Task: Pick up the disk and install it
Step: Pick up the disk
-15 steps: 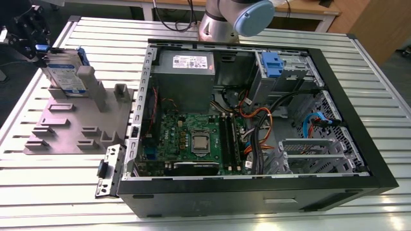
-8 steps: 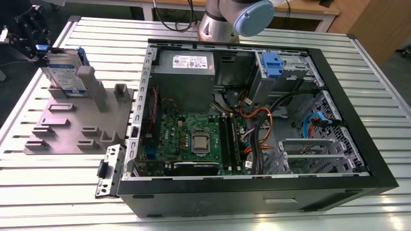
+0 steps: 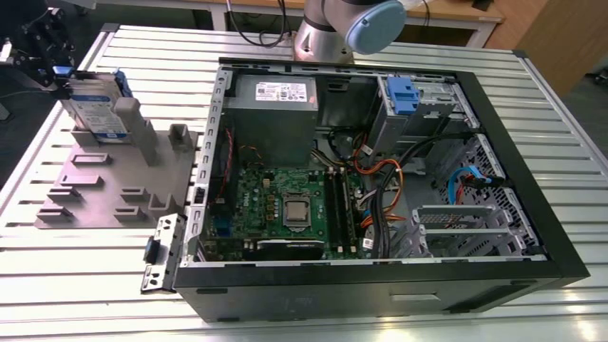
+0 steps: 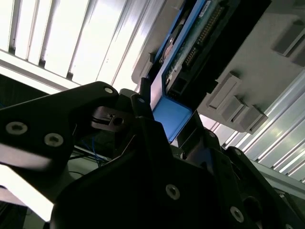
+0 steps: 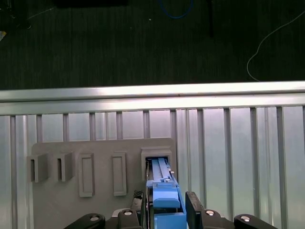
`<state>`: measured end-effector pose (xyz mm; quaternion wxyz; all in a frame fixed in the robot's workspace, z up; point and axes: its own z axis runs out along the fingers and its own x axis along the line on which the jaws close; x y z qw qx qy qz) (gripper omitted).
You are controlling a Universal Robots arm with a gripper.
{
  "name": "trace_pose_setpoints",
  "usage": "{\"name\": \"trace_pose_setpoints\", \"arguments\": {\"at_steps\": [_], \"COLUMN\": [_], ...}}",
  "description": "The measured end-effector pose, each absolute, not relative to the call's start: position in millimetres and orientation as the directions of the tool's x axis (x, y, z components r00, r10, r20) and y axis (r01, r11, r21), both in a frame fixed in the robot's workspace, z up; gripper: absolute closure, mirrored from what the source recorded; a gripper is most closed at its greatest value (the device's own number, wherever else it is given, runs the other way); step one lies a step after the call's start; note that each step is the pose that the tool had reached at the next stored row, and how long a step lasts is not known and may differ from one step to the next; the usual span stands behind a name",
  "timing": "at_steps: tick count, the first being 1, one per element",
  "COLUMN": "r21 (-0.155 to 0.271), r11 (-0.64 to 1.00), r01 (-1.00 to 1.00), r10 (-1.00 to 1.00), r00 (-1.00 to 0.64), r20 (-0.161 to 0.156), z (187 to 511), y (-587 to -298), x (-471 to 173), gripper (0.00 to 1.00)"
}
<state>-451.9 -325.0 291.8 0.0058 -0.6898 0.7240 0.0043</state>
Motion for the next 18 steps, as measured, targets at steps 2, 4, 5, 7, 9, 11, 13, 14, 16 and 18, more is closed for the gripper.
{"name": "trace_pose_setpoints", "arguments": {"at_steps": [2,4,5,7,9,11,13,14,16,18], "r21": [-0.002,-0.002,-0.002,-0.002,-0.002,-0.002,-0.002,-0.002,-0.002,-0.002], "r11": [0.048,0.048,0.048,0.048,0.048,0.048,0.048,0.048,0.048,0.048], "r01": [-0.999,-0.999,-0.999,-0.999,-0.999,-0.999,-0.999,-0.999,-0.999,-0.999], "r10": [-0.999,-0.999,-0.999,-0.999,-0.999,-0.999,-0.999,-0.999,-0.999,-0.999], "r00": [-0.048,-0.048,-0.048,-0.048,-0.048,-0.048,-0.048,-0.048,-0.048,-0.048], "r20": [-0.014,-0.014,-0.014,-0.014,-0.014,-0.014,-0.014,-0.014,-0.014,-0.014], "z": [291.8,291.7,291.8,291.7,291.7,291.7,291.6,291.6,291.5,291.5], "y": [-324.9,-324.9,-324.8,-324.8,-324.7,-324.7,-324.5,-324.5,-324.5,-324.3], "x": [-451.9,-451.9,-451.9,-451.9,-451.9,-451.9,-451.9,-451.9,-451.9,-451.9], "gripper": [0.53,0.54,0.54,0.61,0.61,0.61,0.61,0.61,0.62,0.63]}}
